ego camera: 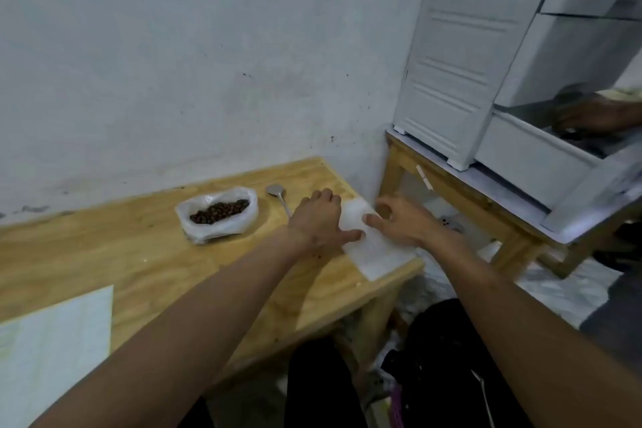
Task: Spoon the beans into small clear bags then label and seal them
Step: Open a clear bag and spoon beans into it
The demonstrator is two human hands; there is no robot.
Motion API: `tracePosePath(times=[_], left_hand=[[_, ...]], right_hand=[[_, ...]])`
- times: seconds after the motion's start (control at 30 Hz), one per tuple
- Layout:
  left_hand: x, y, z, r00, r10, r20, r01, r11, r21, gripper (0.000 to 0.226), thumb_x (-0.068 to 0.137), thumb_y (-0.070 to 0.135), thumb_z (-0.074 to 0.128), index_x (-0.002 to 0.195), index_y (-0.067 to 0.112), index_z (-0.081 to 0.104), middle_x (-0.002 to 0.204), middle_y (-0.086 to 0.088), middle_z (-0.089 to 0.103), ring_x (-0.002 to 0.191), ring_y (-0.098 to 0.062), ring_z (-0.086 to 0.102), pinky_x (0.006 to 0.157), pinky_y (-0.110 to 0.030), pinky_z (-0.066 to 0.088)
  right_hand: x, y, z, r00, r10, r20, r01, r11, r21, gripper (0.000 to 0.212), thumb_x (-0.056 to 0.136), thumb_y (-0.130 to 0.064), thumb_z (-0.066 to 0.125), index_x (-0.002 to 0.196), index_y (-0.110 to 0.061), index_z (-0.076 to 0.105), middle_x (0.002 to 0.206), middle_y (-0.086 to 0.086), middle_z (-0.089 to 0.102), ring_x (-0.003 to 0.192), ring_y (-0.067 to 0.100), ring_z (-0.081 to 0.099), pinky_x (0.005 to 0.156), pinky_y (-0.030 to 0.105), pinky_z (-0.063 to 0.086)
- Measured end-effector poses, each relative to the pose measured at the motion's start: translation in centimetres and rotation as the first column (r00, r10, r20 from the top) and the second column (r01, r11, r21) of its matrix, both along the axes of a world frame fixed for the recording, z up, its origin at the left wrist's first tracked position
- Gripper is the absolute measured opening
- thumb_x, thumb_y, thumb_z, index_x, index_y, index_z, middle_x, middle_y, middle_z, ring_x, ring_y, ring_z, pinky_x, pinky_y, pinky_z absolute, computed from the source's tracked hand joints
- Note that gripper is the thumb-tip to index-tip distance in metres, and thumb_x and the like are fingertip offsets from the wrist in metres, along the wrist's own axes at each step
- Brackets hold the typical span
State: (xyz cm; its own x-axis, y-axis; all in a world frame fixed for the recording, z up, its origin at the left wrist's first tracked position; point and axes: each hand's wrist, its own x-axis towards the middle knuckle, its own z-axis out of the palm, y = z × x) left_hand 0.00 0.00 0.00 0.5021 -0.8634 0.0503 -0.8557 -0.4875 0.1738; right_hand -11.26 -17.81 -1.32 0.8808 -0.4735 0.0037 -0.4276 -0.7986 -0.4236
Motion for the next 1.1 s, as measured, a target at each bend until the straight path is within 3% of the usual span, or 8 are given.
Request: tracePosePath(times=[0.1, 0.17, 0.3, 0.43, 0.53, 0.7, 0.87, 1.1], left_hand=[[-0.6, -0.3, -0.6, 1.000, -0.008, 0.016, 0.008, 1.000, 0.027, 0.069, 0.090, 0.063, 0.062, 0.125, 0.003, 0.057, 0.130, -0.015, 0.052, 0.121, -0.033, 0.048, 0.098, -0.043, 0.042], [-1.2, -0.4, -0.8, 1.000, -0.001, -0.032, 0.001, 1.000, 0.016, 0.068, 0.090, 0.059, 0.064, 0.127, 0.003, 0.058, 0.130, -0.014, 0.052, 0.122, -0.033, 0.047, 0.100, -0.043, 0.042], [-1.5, -0.6, -1.1, 0.993, 0.030, -0.111, -0.035, 0.998, -0.048, 0.075, 0.088, 0.055, 0.070, 0.141, 0.006, 0.050, 0.139, -0.012, 0.048, 0.130, -0.032, 0.044, 0.105, -0.045, 0.042], [-1.6, -0.5, -1.7, 0.988, 0.055, -0.148, -0.073, 0.990, -0.118, 0.082, 0.085, 0.053, 0.075, 0.146, 0.008, 0.045, 0.147, -0.011, 0.040, 0.136, -0.030, 0.038, 0.109, -0.044, 0.040], [-1.6, -0.1, -1.9, 0.987, 0.070, -0.143, -0.099, 0.972, -0.212, 0.094, 0.082, 0.052, 0.078, 0.153, 0.012, 0.032, 0.154, -0.011, 0.032, 0.141, -0.032, 0.031, 0.113, -0.044, 0.035], [-0.5, 0.8, -1.0, 0.840, 0.033, -0.542, -0.350, 0.797, -0.493, 0.099, 0.082, 0.046, 0.082, 0.157, 0.014, 0.027, 0.148, -0.008, 0.045, 0.128, -0.027, 0.052, 0.105, -0.044, 0.048], [1.1, 1.9, 2.0, 0.479, -0.200, -0.855, -0.637, 0.591, -0.495, 0.043, 0.090, 0.022, 0.078, 0.125, 0.004, 0.061, 0.106, -0.002, 0.071, 0.090, -0.022, 0.072, 0.069, -0.026, 0.061], [3.4, 6.2, 4.6, 0.571, -0.258, -0.779, -0.605, 0.509, -0.612, 0.009, 0.096, 0.003, 0.067, 0.103, 0.001, 0.073, 0.091, -0.013, 0.078, 0.076, -0.022, 0.073, 0.074, -0.038, 0.060]], right_hand=[[-0.9, 0.3, -0.6, 1.000, -0.010, 0.001, 0.010, 0.999, 0.033, 0.033, 0.090, -0.061, 0.061, 0.073, -0.038, 0.045, 0.080, -0.014, 0.039, 0.088, 0.017, 0.042, 0.062, 0.025, 0.034], [-1.5, 0.4, -1.0, 0.999, -0.018, 0.051, 0.015, 0.997, 0.075, 0.038, 0.090, -0.057, 0.063, 0.095, -0.020, 0.073, 0.096, -0.003, 0.066, 0.093, 0.020, 0.060, 0.079, 0.036, 0.052], [-1.9, 1.0, -0.7, 0.989, -0.053, 0.141, 0.044, 0.997, 0.066, 0.047, 0.090, -0.048, 0.067, 0.120, -0.012, 0.075, 0.110, 0.006, 0.076, 0.100, 0.021, 0.068, 0.090, 0.039, 0.056], [-1.8, 1.1, -0.4, 0.929, -0.240, 0.281, 0.143, 0.934, 0.327, 0.022, 0.085, -0.034, 0.080, 0.101, -0.019, 0.075, 0.098, -0.010, 0.072, 0.090, 0.006, 0.065, 0.073, 0.017, 0.047], [-1.6, 1.0, 0.1, 0.893, -0.326, 0.309, 0.130, 0.846, 0.518, 0.008, 0.087, -0.029, 0.080, 0.089, -0.022, 0.075, 0.092, -0.009, 0.073, 0.089, 0.007, 0.066, 0.072, 0.020, 0.048], [-1.2, 0.9, 1.5, 0.865, -0.384, 0.322, 0.082, 0.742, 0.665, 0.010, 0.093, -0.026, 0.074, 0.096, -0.018, 0.079, 0.100, -0.001, 0.078, 0.097, 0.018, 0.071, 0.090, 0.033, 0.058], [0.9, 2.1, 2.9, 0.800, -0.458, 0.388, 0.006, 0.652, 0.758, 0.010, 0.093, -0.027, 0.074, 0.091, -0.019, 0.079, 0.095, -0.001, 0.079, 0.092, 0.018, 0.071, 0.087, 0.033, 0.058], [5.7, 6.3, 4.9, 0.792, -0.418, 0.445, -0.108, 0.621, 0.776, 0.012, 0.094, -0.024, 0.074, 0.096, -0.012, 0.076, 0.082, 0.002, 0.070, 0.073, 0.016, 0.062, 0.061, 0.022, 0.052]])
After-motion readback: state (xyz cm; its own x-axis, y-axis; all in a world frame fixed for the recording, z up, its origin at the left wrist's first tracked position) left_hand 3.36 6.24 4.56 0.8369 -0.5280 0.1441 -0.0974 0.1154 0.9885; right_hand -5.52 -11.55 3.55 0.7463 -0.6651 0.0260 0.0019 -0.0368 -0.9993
